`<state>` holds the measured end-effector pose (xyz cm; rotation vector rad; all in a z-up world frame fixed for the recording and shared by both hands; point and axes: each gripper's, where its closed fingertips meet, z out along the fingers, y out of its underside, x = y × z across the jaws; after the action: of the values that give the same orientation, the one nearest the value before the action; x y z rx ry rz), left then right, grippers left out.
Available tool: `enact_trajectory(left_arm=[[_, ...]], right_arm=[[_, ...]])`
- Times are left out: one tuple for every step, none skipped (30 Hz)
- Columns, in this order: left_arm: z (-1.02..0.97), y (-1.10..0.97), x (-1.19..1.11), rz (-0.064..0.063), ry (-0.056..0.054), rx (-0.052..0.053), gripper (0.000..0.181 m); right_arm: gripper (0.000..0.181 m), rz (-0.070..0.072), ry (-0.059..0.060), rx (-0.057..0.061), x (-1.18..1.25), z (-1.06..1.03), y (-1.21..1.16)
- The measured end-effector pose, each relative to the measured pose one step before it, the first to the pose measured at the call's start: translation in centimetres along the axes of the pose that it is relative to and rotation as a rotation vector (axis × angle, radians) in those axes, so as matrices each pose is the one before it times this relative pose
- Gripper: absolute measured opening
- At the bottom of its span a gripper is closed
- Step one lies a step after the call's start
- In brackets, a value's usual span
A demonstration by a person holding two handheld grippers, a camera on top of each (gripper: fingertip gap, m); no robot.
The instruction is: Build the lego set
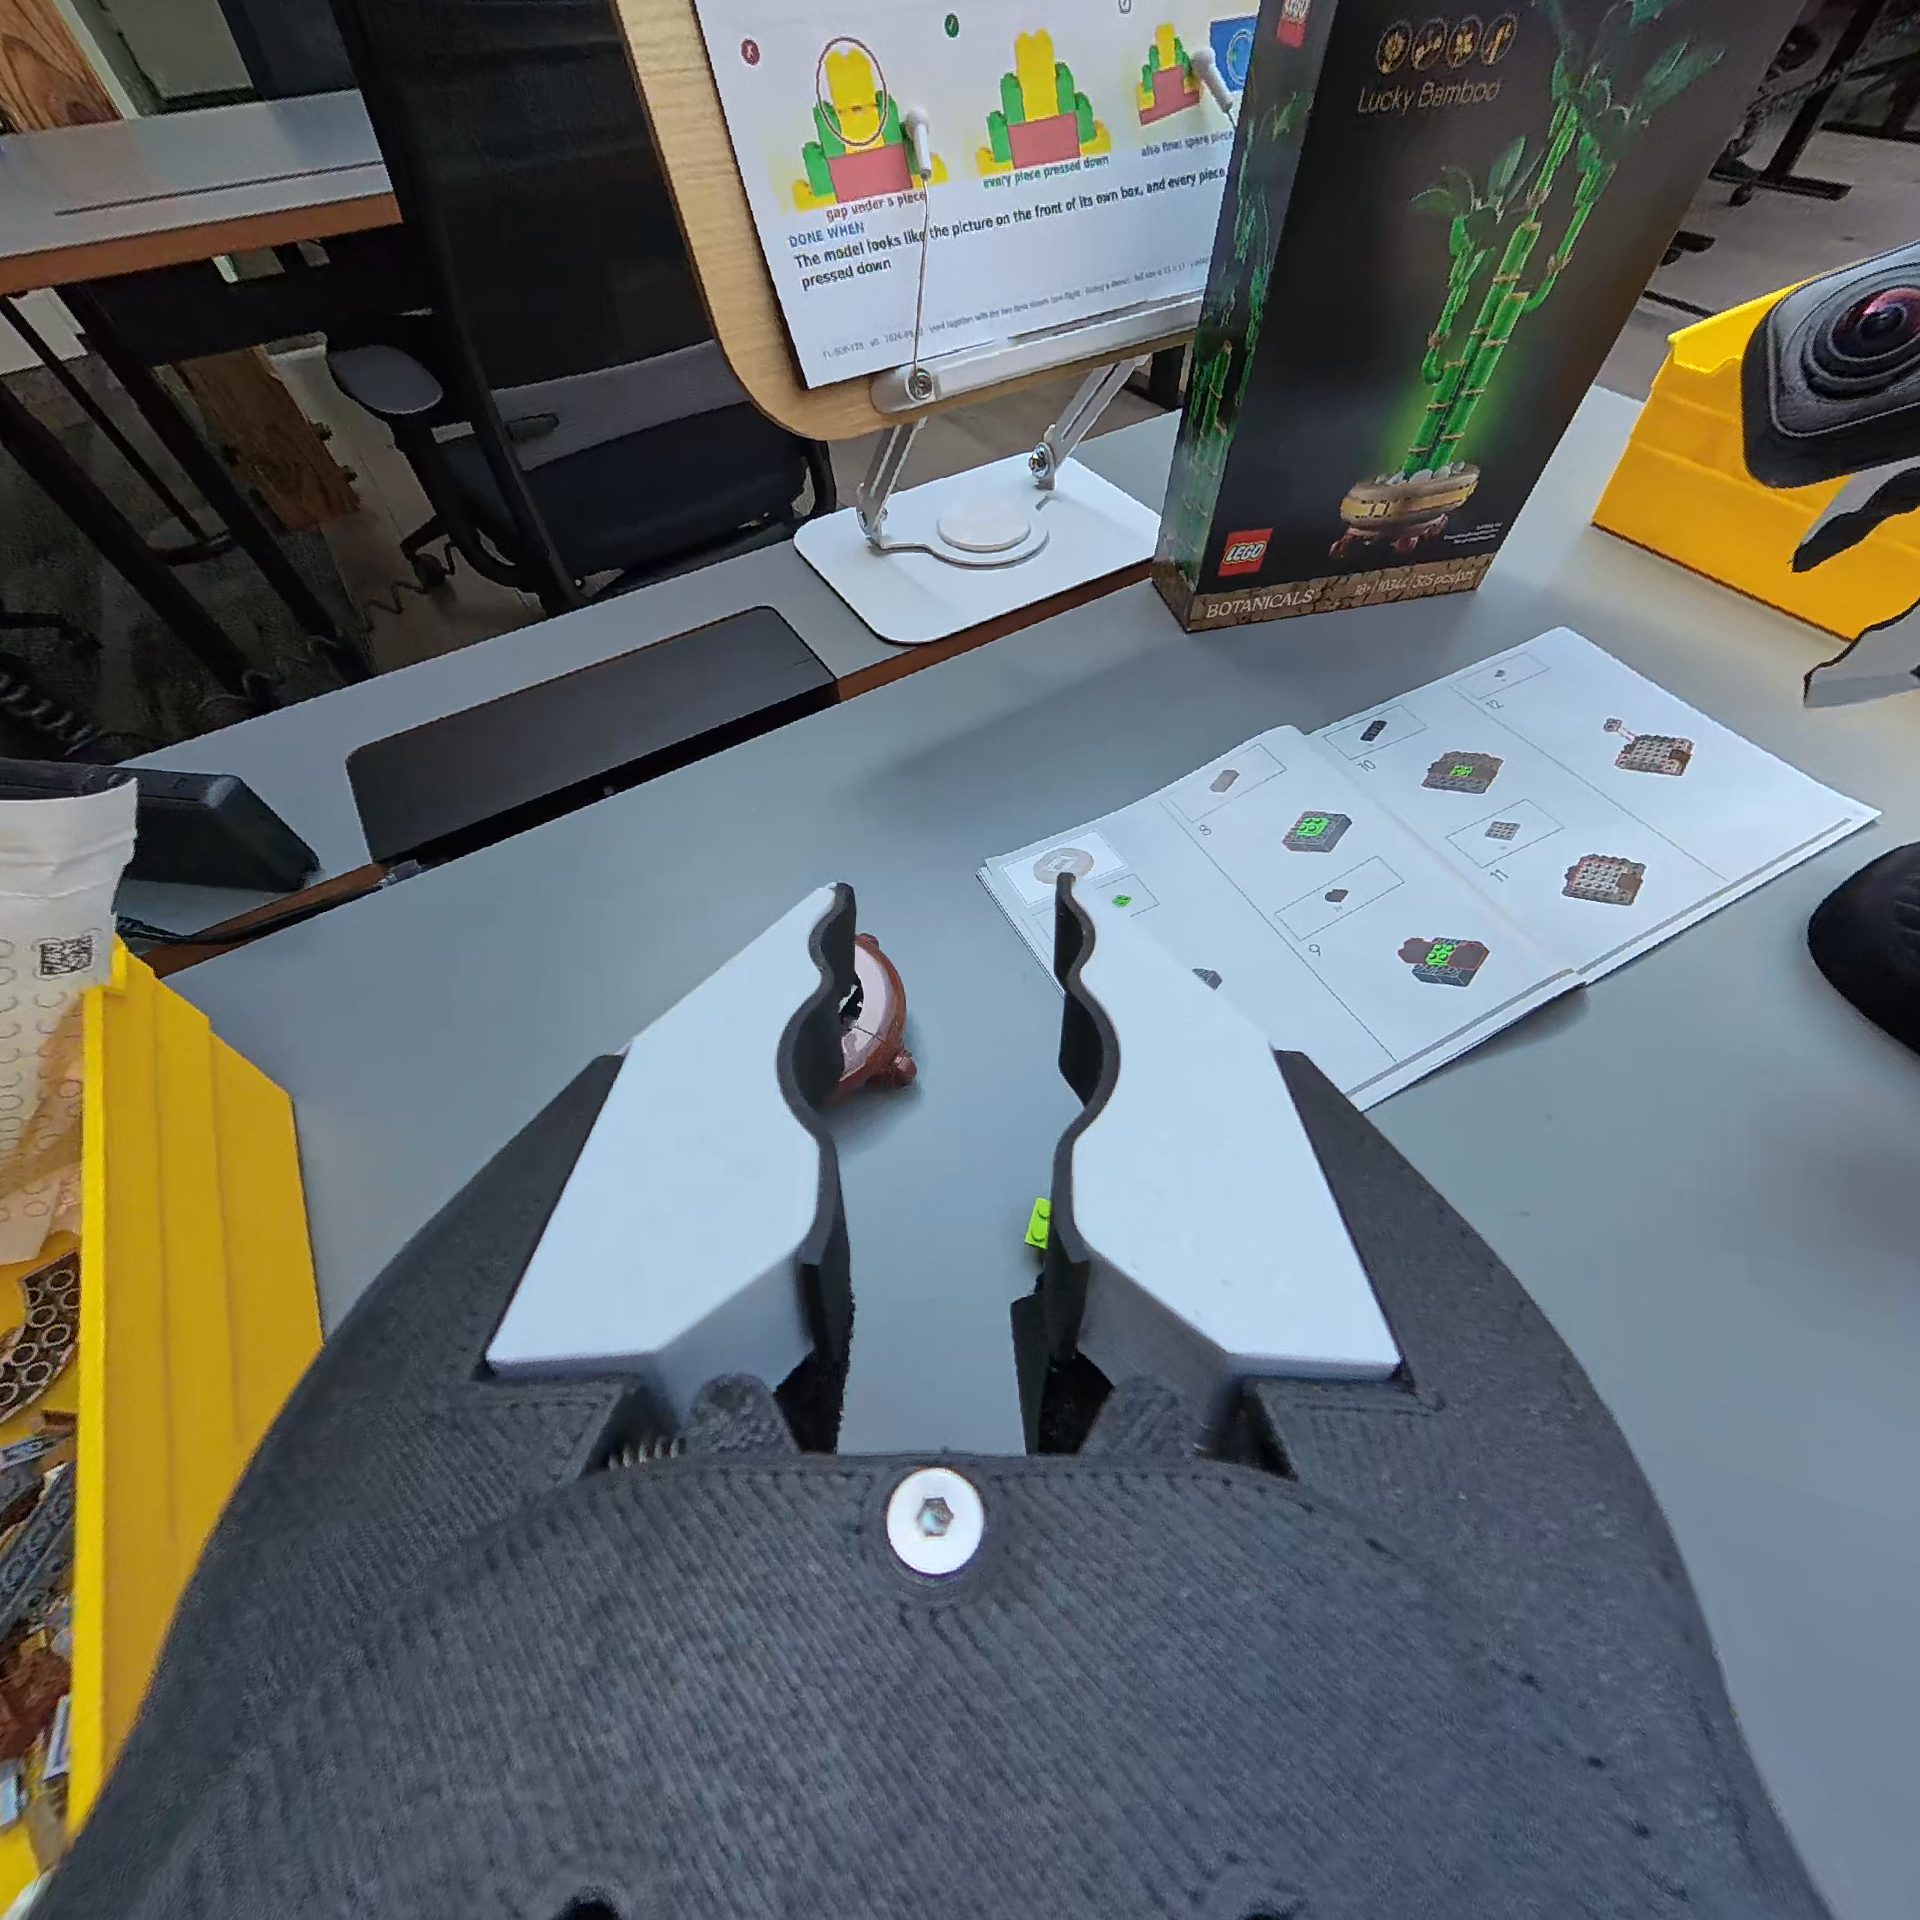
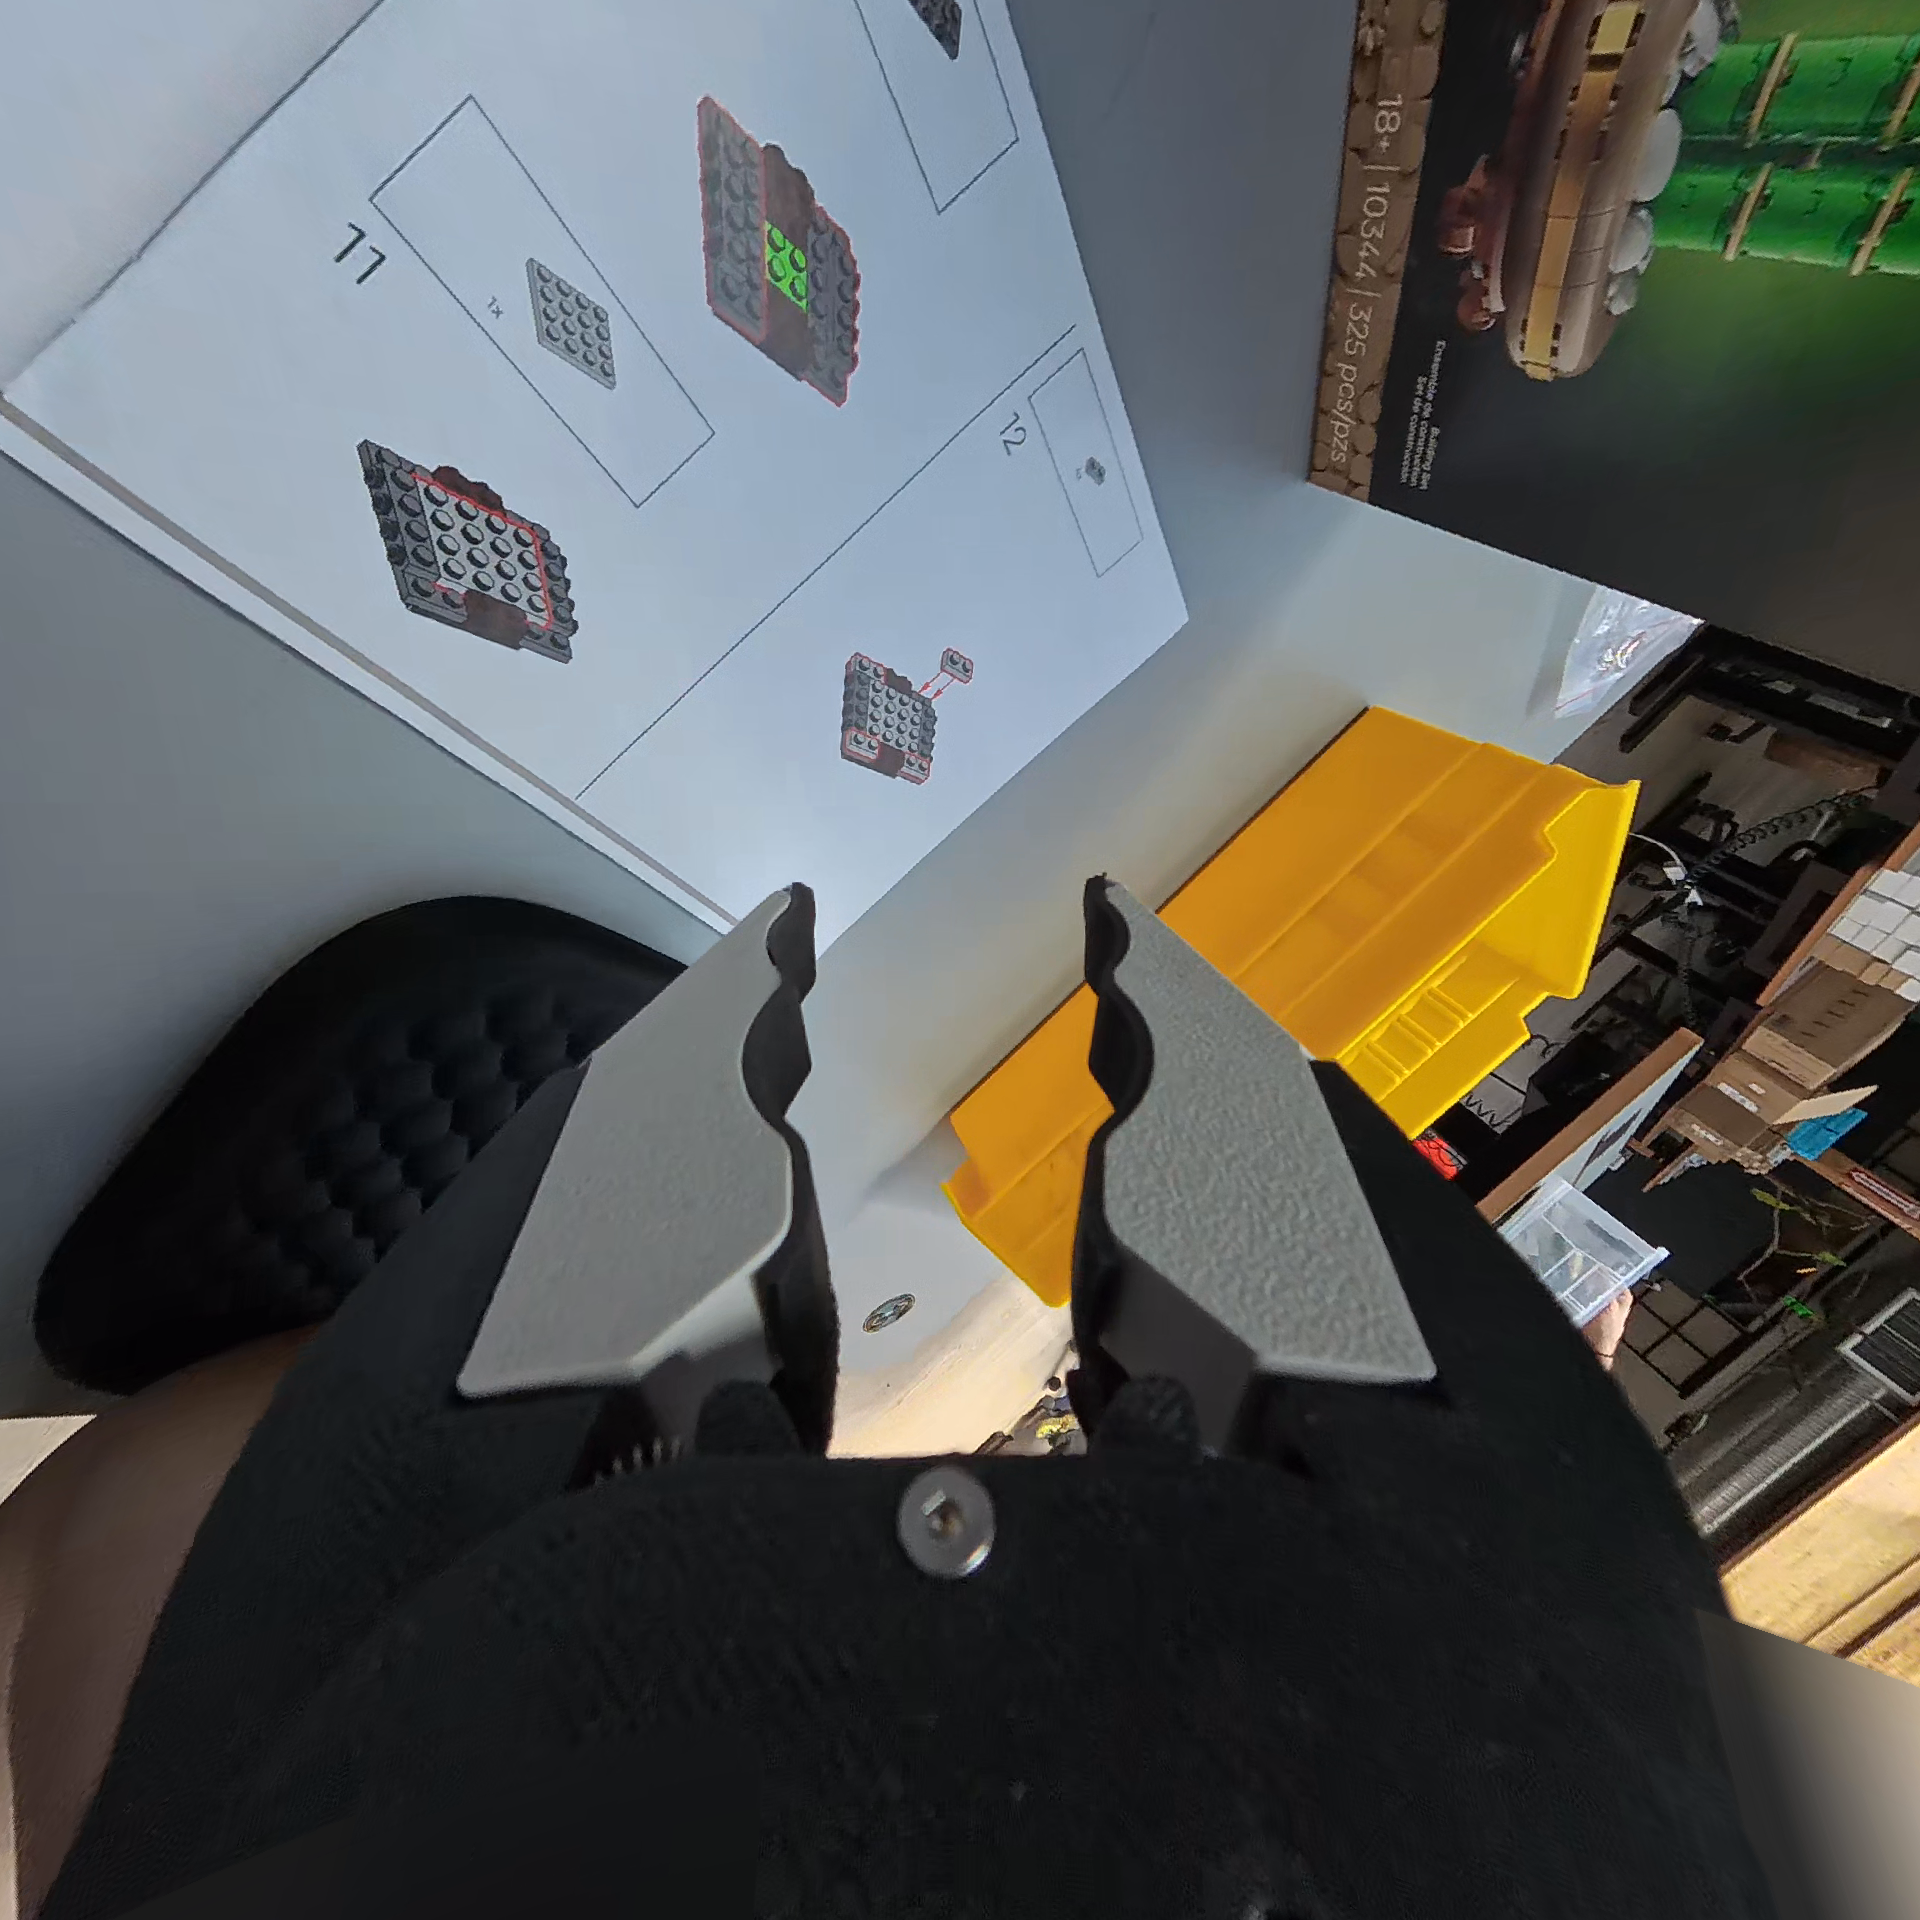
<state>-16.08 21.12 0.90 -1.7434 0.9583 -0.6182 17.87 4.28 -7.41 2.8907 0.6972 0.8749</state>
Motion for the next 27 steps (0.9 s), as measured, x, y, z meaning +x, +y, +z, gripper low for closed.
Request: enact_trajectory(left_arm=[[-0.112, 0.014, -0.127, 0.0011, -0.0047, -0.0011, 0.036], [-0.099, 0.038, -0.128, 0.0002, -0.0041, -0.0017, 0.036], [-0.107, 0.021, -0.097, -0.0007, -0.0034, -0.0009, 0.036], [-0.107, -0.018, -0.094, -0.0014, -0.0027, 0.0017, 0.036], [-0.113, -0.031, -0.080, -0.0020, -0.0025, 0.0021, 0.036], [-0.093, -0.056, -0.076, -0.0013, -0.0022, 0.0007, 0.036], [-0.090, -0.054, -0.086, 0.0004, -0.0029, -0.0006, 0.036], [-0.090, -0.054, -0.095, 0.0019, -0.0042, -0.0016, 0.036], [-0.085, -0.087, -0.072, 0.0022, -0.0040, -0.0018, 0.036], [-0.072, -0.121, -0.039, 0.0029, -0.0031, -0.0012, 0.036], [-0.067, -0.117, -0.025, 0.0037, -0.0030, -0.0018, 0.036], [-0.055, -0.118, -0.027, 0.0053, -0.0031, -0.0022, 0.036], [-0.049, -0.132, -0.004, 0.0061, -0.0034, -0.0023, 0.036], [-0.053, -0.132, -0.019, 0.0057, -0.0038, -0.0012, 0.036], [-0.051, -0.157, -0.002, 0.0046, -0.0032, 0.0009, 0.036], [-0.043, -0.135, 0.038, 0.0025, -0.0011, 0.0015, 0.036], [-0.038, -0.113, 0.104, 0.0001, 0.0023, 0.0013, 0.036], [-0.040, -0.113, 0.131, -0.0004, 0.0038, 0.0022, 0.036], [-0.060, -0.079, 0.100, 0.0021, 0.0014, 0.0017, 0.036], [-0.061, -0.036, 0.018, 0.0045, -0.0018, 0.0000, 0.036], [-0.076, -0.024, -0.005, 0.0047, -0.0022, 0.0005, 0.037], [-0.081, -0.021, -0.041, 0.0035, -0.0023, 0.0026, 0.037], [-0.119, 0.006, -0.092, 0.0017, -0.0030, 0.0038, 0.037], [-0.128, 0.018, -0.108, -0.0013, -0.0016, 0.0055, 0.037], [-0.167, 0.028, -0.138, -0.0046, -0.0005, 0.0073, 0.037], [-0.173, 0.055, -0.175, -0.0063, -0.0004, 0.0080, 0.037], [-0.196, 0.100, -0.238, -0.0066, -0.0013, 0.0068, 0.037]], right_arm=[[0.053, 0.0079, -0.0181, 0.0080, 0.056, 0.192, -0.002], [0.053, 0.0085, -0.0191, 0.0083, 0.061, 0.156, 0.019], [0.053, 0.0090, -0.0138, 0.0097, 0.142, 0.122, 0.031], [0.053, 0.0115, -0.0169, 0.0098, 0.103, 0.105, 0.045], [0.053, 0.0129, -0.0192, 0.0067, 0.057, 0.125, 0.064], [0.054, 0.0103, -0.0169, 0.0032, 0.077, 0.129, 0.086], [0.055, 0.0039, -0.0202, 0.0034, -0.001, 0.172, 0.063], [0.057, 0.0006, -0.0265, 0.0057, -0.134, 0.199, 0.003], [0.058, 0.0033, -0.0236, 0.0018, -0.089, 0.235, 0.028], [0.061, 0.0015, -0.0147, -0.0020, 0.057, 0.234, 0.018], [0.066, 0.0043, -0.0106, 0.0036, 0.107, 0.193, -0.116], [0.073, 0.0097, -0.0081, 0.0073, 0.148, 0.085, -0.247], [0.077, 0.0160, -0.0036, 0.0190, 0.229, -0.052, -0.469], [0.078, 0.0173, -0.0060, 0.0282, 0.162, -0.167, -0.612], [0.079, 0.0110, -0.0052, 0.0313, 0.094, -0.225, -0.649], [0.079, 0.0039, -0.0003, 0.0300, 0.092, -0.217, -0.567], [0.079, -0.0024, 0.0040, 0.0220, 0.108, -0.193, -0.398], [0.079, -0.0028, 0.0022, 0.0154, 0.053, -0.157, -0.234], [0.081, 0.0019, 0.0064, 0.0137, 0.143, -0.127, -0.184], [0.082, 0.0052, 0.0134, 0.0131, 0.316, -0.137, -0.209], [0.082, 0.0099, 0.0122, 0.0161, 0.344, -0.137, -0.278], [0.082, 0.0136, 0.0076, 0.0194, 0.306, -0.142, -0.346], [0.082, 0.0132, 0.0058, 0.0243, 0.286, -0.157, -0.439], [0.082, 0.0119, 0.0011, 0.0265, 0.203, -0.174, -0.470], [0.082, 0.0107, -0.0017, 0.0250, 0.123, -0.192, -0.446], [0.081, 0.0093, 0.0042, 0.0252, 0.193, -0.231, -0.460], [0.080, 0.0070, 0.0103, 0.0271, 0.257, -0.263, -0.505]])
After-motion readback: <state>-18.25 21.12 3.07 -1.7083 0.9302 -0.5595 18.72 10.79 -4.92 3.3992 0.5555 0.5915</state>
